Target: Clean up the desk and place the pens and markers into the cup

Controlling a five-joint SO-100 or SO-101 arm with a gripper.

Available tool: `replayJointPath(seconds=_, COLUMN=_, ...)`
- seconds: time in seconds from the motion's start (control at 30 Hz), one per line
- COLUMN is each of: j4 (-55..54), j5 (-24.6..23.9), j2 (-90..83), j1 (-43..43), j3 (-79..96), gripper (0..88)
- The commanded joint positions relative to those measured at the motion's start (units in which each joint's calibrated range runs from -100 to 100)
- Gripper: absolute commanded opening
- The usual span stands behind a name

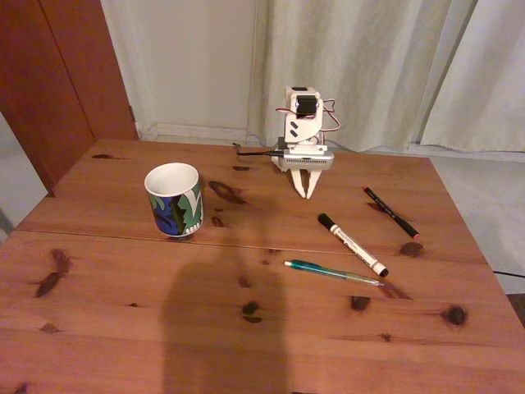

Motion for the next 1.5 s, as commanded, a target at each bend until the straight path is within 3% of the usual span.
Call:
replayJointPath(seconds=0.0, j4=-0.3, j5=-0.2, j2=0.2, j1=-0.1, j3=0.4, gripper=1.2)
replayJointPath(seconds=1.47, j4=-0.6, j5=-0.1, j2=0.3, j1=-2.9, j3=0.4, gripper=1.4)
